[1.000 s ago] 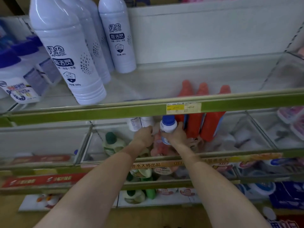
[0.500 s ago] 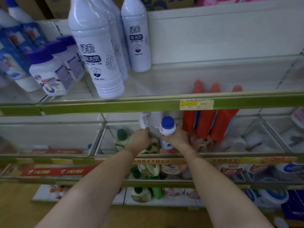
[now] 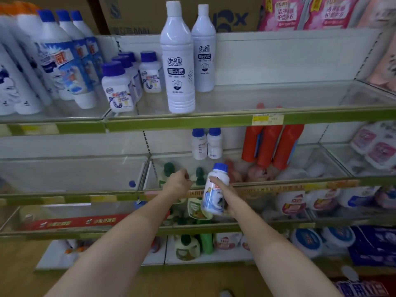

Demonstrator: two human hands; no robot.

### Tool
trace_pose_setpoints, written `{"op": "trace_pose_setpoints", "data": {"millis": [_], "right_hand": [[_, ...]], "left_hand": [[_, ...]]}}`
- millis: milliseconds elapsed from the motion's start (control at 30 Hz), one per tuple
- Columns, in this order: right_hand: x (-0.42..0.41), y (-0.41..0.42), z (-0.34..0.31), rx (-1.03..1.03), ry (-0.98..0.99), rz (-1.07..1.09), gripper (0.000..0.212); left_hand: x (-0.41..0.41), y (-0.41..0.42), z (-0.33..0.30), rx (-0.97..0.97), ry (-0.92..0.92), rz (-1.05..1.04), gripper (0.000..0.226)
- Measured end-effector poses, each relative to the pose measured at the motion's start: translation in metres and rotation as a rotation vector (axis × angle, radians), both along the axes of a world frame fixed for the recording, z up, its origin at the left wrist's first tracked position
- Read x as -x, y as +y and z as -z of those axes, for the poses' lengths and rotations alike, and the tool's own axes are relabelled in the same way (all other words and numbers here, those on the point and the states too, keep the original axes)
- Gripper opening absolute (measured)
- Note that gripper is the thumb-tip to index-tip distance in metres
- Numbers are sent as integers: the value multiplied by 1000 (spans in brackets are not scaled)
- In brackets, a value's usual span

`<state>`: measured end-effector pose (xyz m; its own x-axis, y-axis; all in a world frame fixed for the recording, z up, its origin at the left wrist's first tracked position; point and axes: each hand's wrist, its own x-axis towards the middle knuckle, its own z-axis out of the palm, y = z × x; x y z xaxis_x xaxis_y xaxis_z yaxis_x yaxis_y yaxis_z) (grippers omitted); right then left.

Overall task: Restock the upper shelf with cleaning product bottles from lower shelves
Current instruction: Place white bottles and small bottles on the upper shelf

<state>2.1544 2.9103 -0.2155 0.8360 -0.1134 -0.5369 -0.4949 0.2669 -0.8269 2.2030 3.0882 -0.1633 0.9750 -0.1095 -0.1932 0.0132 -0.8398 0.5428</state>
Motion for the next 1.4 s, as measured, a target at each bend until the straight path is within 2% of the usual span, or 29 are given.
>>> {"op": "trace_pose_setpoints", "data": {"millis": [67, 133, 200, 267, 333, 433, 500, 600, 700, 800, 1033, 1133, 1233, 1400], "right_hand": [[25, 9, 3, -103, 19, 33, 67], [45, 19, 9, -115, 21, 78, 80], [65, 29, 9, -115, 1, 156, 82], [82, 37, 9, -144, -9, 213, 82], [96, 42, 7, -203, -31, 246, 72], [111, 46, 1, -268, -53, 265, 61], [118, 50, -9, -257, -48, 252, 55], [120, 56, -19, -187, -72, 199, 50], [117, 59, -31, -45, -104, 81, 47], [114, 62, -46, 76, -94, -29, 41], [108, 78, -66, 194, -170, 1, 43], [110, 74, -72, 172, -175, 29, 48], [110, 77, -77, 189, -174, 32, 52], [112, 79, -84, 145, -147, 32, 42]], "left_hand": [[16, 10, 4, 104, 55, -27, 10], [32, 15, 10, 221, 111, -48, 10], [51, 17, 19, 312, 150, -43, 13], [74, 17, 29, 435, 201, -54, 29], [99, 17, 39, 505, 253, -50, 50], [136, 21, 49, 655, 461, 94, 74], [158, 25, 46, 698, 577, 197, 74], [170, 29, 50, 755, 601, 259, 64], [169, 31, 46, 862, 600, 216, 58], [166, 37, 37, 874, 581, 177, 56], [161, 49, 19, 907, 683, 158, 60], [163, 52, 11, 881, 645, 189, 49], [166, 53, 8, 772, 485, 173, 43], [164, 48, 18, 591, 187, 21, 77]]}}
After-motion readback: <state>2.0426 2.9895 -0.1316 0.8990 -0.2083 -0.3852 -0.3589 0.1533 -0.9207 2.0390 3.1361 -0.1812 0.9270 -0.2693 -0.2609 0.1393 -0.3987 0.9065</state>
